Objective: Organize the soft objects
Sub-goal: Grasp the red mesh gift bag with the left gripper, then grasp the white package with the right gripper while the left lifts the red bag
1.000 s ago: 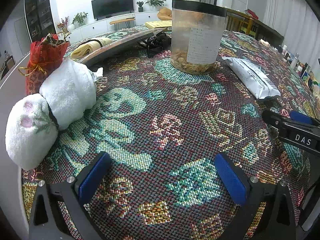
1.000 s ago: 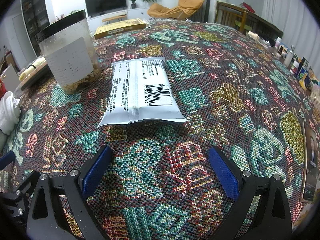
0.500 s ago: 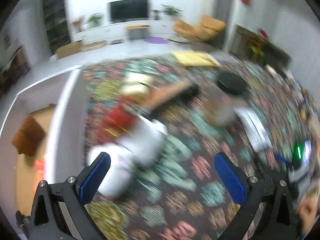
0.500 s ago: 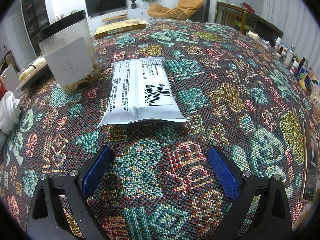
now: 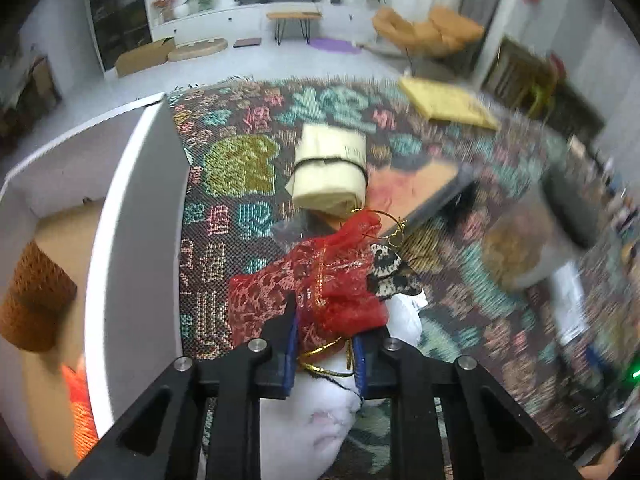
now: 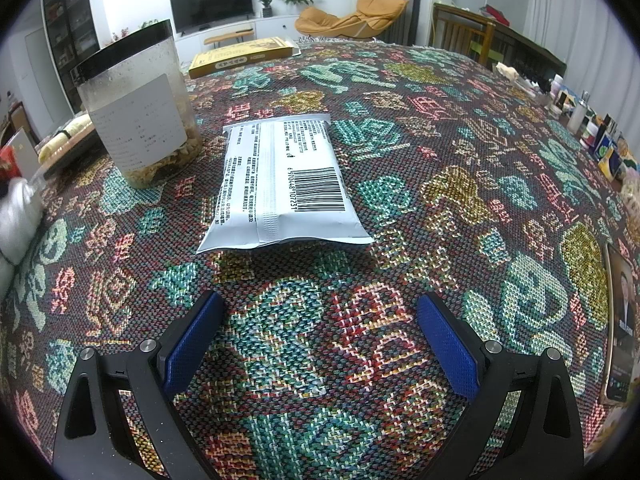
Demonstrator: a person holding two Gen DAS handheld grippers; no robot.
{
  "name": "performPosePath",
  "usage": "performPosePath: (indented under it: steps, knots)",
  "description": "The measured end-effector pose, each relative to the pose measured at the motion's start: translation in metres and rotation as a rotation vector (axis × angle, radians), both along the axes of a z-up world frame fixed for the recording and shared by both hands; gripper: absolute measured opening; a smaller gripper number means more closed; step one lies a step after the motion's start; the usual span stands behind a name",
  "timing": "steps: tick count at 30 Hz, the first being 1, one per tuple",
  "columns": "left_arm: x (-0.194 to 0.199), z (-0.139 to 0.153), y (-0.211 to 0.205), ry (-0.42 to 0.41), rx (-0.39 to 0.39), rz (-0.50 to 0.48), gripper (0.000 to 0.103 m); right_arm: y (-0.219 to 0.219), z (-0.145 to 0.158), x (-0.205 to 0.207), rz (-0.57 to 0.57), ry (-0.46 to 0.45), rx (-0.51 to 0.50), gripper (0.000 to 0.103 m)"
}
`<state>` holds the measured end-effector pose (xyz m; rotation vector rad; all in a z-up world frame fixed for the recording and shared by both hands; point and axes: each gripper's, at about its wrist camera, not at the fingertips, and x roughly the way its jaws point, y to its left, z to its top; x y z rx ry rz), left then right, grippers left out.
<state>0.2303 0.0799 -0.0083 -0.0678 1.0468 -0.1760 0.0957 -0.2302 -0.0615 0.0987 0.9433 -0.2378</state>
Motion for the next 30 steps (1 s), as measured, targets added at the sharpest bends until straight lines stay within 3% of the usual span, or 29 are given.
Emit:
performPosePath:
  steps: [5,8,10,12,15,18,19,20,21,23,26,30]
  knots:
    - [-0.019,0.022,0.016,-0.054,-0.117,0.006,0.021,-0.002,0.001,0.002,0.003,0.001,0.009,0.099]
    - [-0.031,0.036,0.022,-0.091,-0.173,-0.009,0.021,-0.012,0.009,0.004,0.051,0.046,0.083,0.096]
    - [-0.037,0.044,0.025,-0.111,-0.196,-0.021,0.021,-0.023,0.029,-0.005,0.032,-0.037,0.142,0.096]
    - [-0.041,0.048,0.025,-0.124,-0.212,-0.032,0.021,-0.023,0.052,0.005,0.057,-0.099,0.126,0.097]
    - [-0.05,0.055,0.024,-0.127,-0.274,-0.04,0.021,-0.01,0.052,0.048,0.128,-0.003,0.11,0.097]
    - [-0.061,0.066,0.026,-0.133,-0.314,-0.047,0.021,-0.001,0.029,0.09,0.139,0.121,0.058,0.095]
    - [-0.067,0.072,0.028,-0.142,-0.318,-0.051,0.021,0.001,0.021,0.099,0.147,0.169,0.051,0.085]
    - [-0.072,0.079,0.032,-0.151,-0.316,-0.056,0.021,0.0,0.016,0.104,0.151,0.201,0.044,0.062]
    - [-0.077,0.085,0.035,-0.158,-0.311,-0.06,0.021,-0.003,0.017,0.108,0.15,0.211,0.04,0.06]
    - [-0.087,0.1,0.048,-0.176,-0.302,-0.062,0.021,-0.015,0.027,0.11,0.119,0.194,0.064,0.055]
    - [-0.104,0.117,0.072,-0.199,-0.277,-0.052,0.021,-0.024,0.068,0.105,0.075,0.075,0.051,0.055]
    - [-0.133,0.127,0.117,-0.203,-0.2,0.006,0.021,0.015,0.142,0.087,0.197,-0.063,0.041,0.055]
